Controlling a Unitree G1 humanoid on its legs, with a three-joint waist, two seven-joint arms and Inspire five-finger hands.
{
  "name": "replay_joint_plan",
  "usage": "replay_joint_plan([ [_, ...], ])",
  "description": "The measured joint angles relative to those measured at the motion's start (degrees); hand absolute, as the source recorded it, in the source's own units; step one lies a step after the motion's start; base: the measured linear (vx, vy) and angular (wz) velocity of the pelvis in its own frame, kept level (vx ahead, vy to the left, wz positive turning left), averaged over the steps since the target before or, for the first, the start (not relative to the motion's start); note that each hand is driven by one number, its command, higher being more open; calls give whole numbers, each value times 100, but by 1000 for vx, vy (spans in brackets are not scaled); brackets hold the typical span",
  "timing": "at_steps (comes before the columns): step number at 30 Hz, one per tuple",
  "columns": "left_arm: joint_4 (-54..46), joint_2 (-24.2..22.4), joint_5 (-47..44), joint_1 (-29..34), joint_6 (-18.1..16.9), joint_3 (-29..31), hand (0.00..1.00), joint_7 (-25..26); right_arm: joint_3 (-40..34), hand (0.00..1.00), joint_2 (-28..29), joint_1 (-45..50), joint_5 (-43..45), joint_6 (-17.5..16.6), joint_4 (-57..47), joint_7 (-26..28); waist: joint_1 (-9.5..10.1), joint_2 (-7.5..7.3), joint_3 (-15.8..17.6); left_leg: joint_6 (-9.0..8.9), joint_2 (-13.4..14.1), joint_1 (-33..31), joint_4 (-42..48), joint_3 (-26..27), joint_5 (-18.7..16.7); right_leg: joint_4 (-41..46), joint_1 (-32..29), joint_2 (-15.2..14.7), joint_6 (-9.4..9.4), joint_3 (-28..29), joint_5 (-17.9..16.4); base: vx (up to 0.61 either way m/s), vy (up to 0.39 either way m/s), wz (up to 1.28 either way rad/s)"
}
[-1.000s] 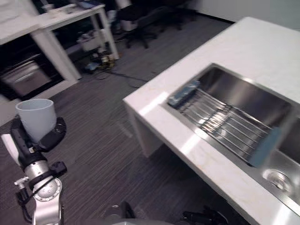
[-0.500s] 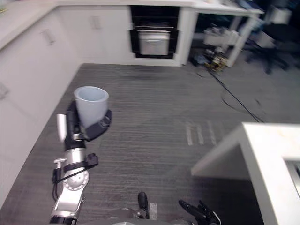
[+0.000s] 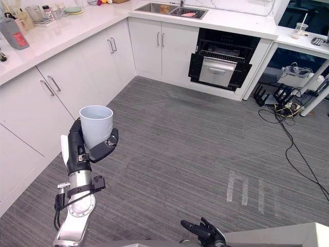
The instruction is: Walk over to the sink, pick up the cup, carry it to the dishwasher, place the cup inside the dishwasher, then close the dishwasher door
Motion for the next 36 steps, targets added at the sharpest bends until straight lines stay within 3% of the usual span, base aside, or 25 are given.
replay_joint_plan([
  [3, 0, -91, -27, 160, 0, 103, 0, 12, -56, 100, 6, 277, 4, -19, -15, 47, -6, 77, -277, -118, 64, -28, 21, 245, -143, -96, -106, 81, -26, 224, 19, 22, -10, -39],
  [6, -6, -198, -334, 206, -115, 132, 0, 0, -378, 100, 129, 819, 58, 64, -4, 104, -213, 39, -697, -122, 147, -26, 131, 327, -281, -169, 1, 158, -86, 272, -19, 112, -66, -19],
  [8, -10, -396, -580, 144, -290, 96, 0, 6, -573, 100, 272, 891, 250, 77, -69, 120, -339, 28, -733, -216, 192, -14, 257, 388, -354, -163, 60, 193, -127, 310, -44, 61, -71, -9],
  [10, 0, -412, -733, 38, -350, -84, 0, 5, -566, 100, 278, 883, 252, 140, -115, 116, -380, 20, -726, -215, 219, 18, 305, 409, -354, -162, 125, 211, -126, 279, -44, 23, -70, 4],
  [11, 1, -415, -875, -21, -544, -206, 0, -1, -550, 100, 278, 870, 263, 228, -127, 96, -411, 14, -723, -216, 259, 60, 309, 427, -354, -161, 176, 252, -127, 249, -44, -5, -82, 11],
  [15, 47, -422, -1352, -95, -1076, -167, 0, -10, -417, 100, 217, 732, 605, 677, -106, -59, -393, -26, -692, -237, 323, 100, 277, 295, -327, 68, 187, 307, -260, 180, -174, -52, -83, 12],
  [20, 65, -393, -1473, -93, -1253, 165, 0, -42, -227, 100, 104, 556, 680, 891, 26, -154, -254, -74, -573, -313, 319, 129, 58, -120, -46, 165, 216, 297, -321, -220, -238, -101, -95, 46],
  [22, 60, -425, -1520, -90, -1271, 356, 0, -35, -71, 100, 39, 400, 642, 925, 120, -116, -166, -112, -441, -290, 321, -139, 579, -169, -343, 251, 197, 284, -310, -261, -345, -117, -66, 23],
  [24, -5, -511, -1548, 15, -1405, 542, 0, 4, 164, 100, -155, 159, 396, 1038, 224, 18, -36, -20, -185, -331, 489, -704, 1925, -155, -1041, 434, 170, 396, -440, -272, -499, -107, -43, 0],
  [25, -47, -511, -1550, 82, -1430, 572, 0, 4, 248, 100, -189, 142, 352, 1039, 225, 19, 0, -27, -159, -332, 560, -794, 2152, -115, -1173, 464, 170, 438, -466, -266, -519, -38, -12, 14],
  [27, -373, -607, -1568, 155, -1441, 606, 0, -21, 351, 100, -219, -25, 331, 1047, 224, 57, 18, -10, 118, -167, 858, -1579, 4046, 66, -1314, 768, 187, 480, -632, -433, -726, -5, 26, 38],
  [28, -561, -704, -1566, 180, -1485, 602, 0, -84, 435, 100, -273, -103, 334, 1057, 140, 102, 33, -2, 375, -71, 1039, -2347, 5537, 139, -1285, 1006, 210, 470, -651, -548, -892, -16, 81, 52],
  [29, -605, -760, -1569, 189, -1498, 627, 0, -146, 488, 100, -344, -135, 345, 1060, 126, 106, 58, 11, 503, -130, 1116, -2932, 6335, 143, -1356, 1061, 325, 436, -597, -644, -997, 16, 99, 46],
  [30, -603, -773, -1570, 189, -1495, 661, 0, -170, 493, 100, -354, -150, 345, 1087, 127, 105, 99, -8, 550, -154, 1107, -3082, 6365, 175, -1376, 1059, 427, 385, -567, -678, -1046, 187, 168, 35],
  [33, -613, -855, -1584, 276, -1477, 911, 0, -301, 469, 100, -441, -150, 341, 1221, 140, 111, 193, -27, 700, -600, 911, -3048, 4232, 407, -1194, 1044, 938, 15, -232, -713, -1325, 307, 217, 11],
  [34, -633, -939, -1592, 353, -1447, 1006, 0, -317, 454, 100, -492, -118, 235, 1230, 144, 117, 222, 50, 663, -931, 883, -2839, 2986, 345, -929, 887, 1203, -68, -108, -650, -1405, 473, 348, -22],
  [35, -615, -993, -1592, 407, -1422, 1070, 0, -315, 450, 100, -532, -40, 142, 1227, 157, 122, 293, 187, 627, -1021, 971, -2758, 2675, 316, -503, 550, 1542, -25, -13, -438, -1464, 436, 324, -27],
  [36, -579, -979, -1592, 415, -1409, 1082, 0, -312, 428, 100, -551, -14, 121, 1226, 180, 126, 338, 176, 591, -943, 880, -2795, 2872, 390, -411, 418, 1670, -58, -39, -275, -1490, 374, 287, -25],
])
